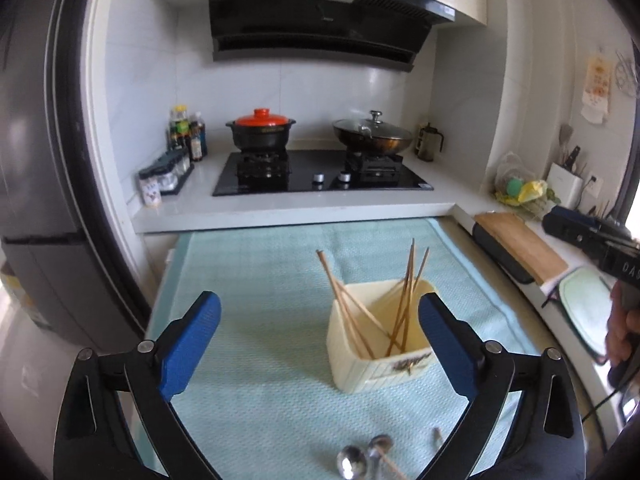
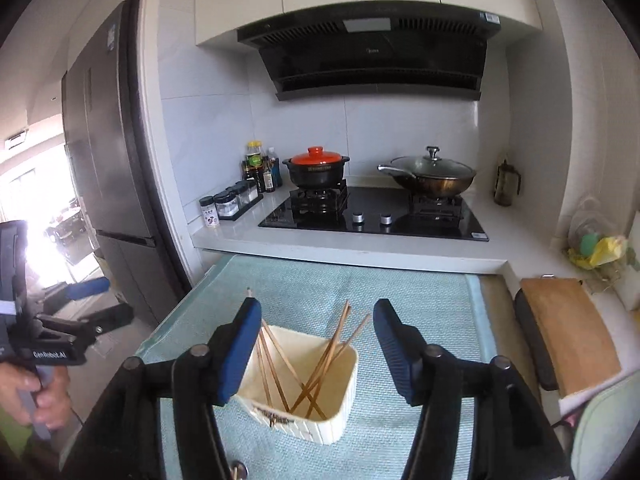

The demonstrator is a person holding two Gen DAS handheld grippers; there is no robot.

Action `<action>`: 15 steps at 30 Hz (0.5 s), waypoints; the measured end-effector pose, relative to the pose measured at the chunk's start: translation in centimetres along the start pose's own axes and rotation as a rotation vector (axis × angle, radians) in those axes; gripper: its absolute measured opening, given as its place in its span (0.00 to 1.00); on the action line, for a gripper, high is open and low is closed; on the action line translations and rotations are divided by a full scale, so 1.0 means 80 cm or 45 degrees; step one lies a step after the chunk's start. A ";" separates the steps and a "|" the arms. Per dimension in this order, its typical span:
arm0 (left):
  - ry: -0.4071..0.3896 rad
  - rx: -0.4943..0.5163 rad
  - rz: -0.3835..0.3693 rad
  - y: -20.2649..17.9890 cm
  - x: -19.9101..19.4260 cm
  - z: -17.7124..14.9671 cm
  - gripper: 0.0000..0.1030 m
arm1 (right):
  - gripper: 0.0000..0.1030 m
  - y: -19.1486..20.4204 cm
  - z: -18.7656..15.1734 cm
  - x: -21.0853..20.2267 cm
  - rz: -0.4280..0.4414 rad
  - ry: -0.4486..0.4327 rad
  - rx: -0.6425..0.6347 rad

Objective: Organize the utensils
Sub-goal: 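Move both open grippers back over the remaining spoons and chopsticks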

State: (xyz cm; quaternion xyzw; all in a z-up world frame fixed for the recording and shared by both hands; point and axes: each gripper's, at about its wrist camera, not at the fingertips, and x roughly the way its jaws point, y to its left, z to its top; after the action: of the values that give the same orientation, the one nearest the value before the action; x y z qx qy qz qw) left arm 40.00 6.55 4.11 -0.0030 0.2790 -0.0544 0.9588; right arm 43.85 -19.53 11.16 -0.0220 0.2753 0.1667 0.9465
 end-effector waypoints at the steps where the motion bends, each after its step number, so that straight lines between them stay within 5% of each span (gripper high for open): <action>1: -0.009 0.036 0.028 0.003 -0.020 -0.012 0.98 | 0.60 0.005 -0.008 -0.022 -0.008 -0.006 -0.029; 7: 0.054 0.139 0.136 0.013 -0.100 -0.125 0.99 | 0.65 0.024 -0.086 -0.116 -0.075 0.007 -0.153; 15: 0.209 -0.057 0.107 -0.003 -0.119 -0.268 0.99 | 0.65 0.046 -0.226 -0.176 -0.175 0.024 -0.098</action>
State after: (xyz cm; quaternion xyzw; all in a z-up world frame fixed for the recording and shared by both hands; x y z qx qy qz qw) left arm 20.52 7.83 -8.86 -0.0081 0.3577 -0.0082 0.9338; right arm 22.22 -22.76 3.47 -0.0789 0.2756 0.1118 0.9515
